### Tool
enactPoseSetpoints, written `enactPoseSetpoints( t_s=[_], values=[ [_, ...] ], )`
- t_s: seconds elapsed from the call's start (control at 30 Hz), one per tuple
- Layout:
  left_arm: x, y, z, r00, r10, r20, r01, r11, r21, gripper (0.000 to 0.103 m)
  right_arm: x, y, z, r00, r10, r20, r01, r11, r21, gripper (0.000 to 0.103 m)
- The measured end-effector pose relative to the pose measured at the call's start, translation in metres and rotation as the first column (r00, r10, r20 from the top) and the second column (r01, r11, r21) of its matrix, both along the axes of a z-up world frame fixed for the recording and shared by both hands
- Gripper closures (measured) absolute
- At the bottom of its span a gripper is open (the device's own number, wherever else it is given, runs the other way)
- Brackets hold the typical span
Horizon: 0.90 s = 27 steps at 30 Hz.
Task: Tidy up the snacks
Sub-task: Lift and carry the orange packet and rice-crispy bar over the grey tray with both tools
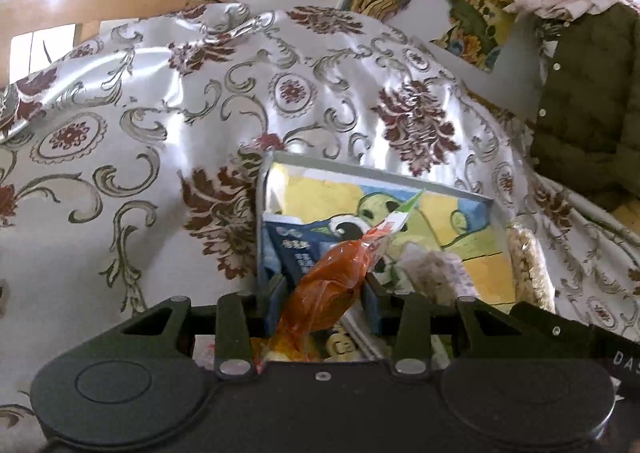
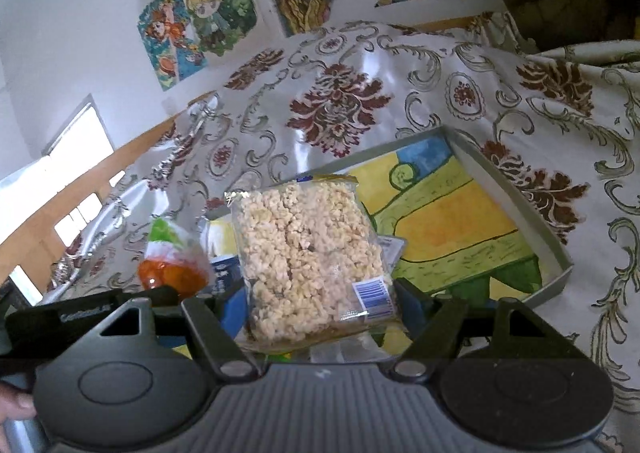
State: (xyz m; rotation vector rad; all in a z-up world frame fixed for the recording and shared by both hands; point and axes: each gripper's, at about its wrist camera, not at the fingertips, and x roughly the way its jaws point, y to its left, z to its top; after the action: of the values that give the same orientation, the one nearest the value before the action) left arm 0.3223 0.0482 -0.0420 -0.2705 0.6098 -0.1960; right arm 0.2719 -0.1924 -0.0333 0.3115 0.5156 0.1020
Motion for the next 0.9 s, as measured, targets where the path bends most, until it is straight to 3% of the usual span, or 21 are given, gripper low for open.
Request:
enactPoseSetpoints(
  t_s=[0.2,0.4,0.57,0.63,0.7,0.9],
  values=[
    [0.001,0.003,-0.003,1.0,0.004,-0.004,-0.004,1.0,-0.009,0.06,0.007,0.012,-0.002,1.0,0.012,0.012,-0.012,0.999,-0.051,0.025],
    [0.003,0.003,-0.007,1.0,0.008,-0.01,-0.008,1.0,-0.027,0.06,0.01,0.032,-0.008,0.999,0.032,0.017,-0.029,0.987,-0.161,0.025],
    [0.004,-0.002,-0.007,1.0,-0.013,-0.015,0.012,0.999,-0.043,0.061,0.011,0.036,-0.017,0.999,0.033,0.0,-0.032,0.983,-0.179,0.025],
    [0.003,-0.006,-0.006,1.0,-0.023,-0.005,0.023,0.999,-0.036,0.063,0.013,0.038,-0.02,1.0,0.028,0.001,-0.028,0.979,-0.202,0.025],
    [0.003,-0.009,-0.008,1.0,-0.03,-0.007,0.029,0.999,-0.03,0.071,0.014,0.041,-0.021,1.0,0.03,0.004,-0.028,0.973,-0.229,0.025],
    [0.008,-0.007,-0.016,0.999,-0.023,-0.026,0.021,0.998,-0.056,0.071,0.019,0.056,-0.024,0.999,0.044,0.016,-0.037,0.943,-0.331,0.025]
  ],
)
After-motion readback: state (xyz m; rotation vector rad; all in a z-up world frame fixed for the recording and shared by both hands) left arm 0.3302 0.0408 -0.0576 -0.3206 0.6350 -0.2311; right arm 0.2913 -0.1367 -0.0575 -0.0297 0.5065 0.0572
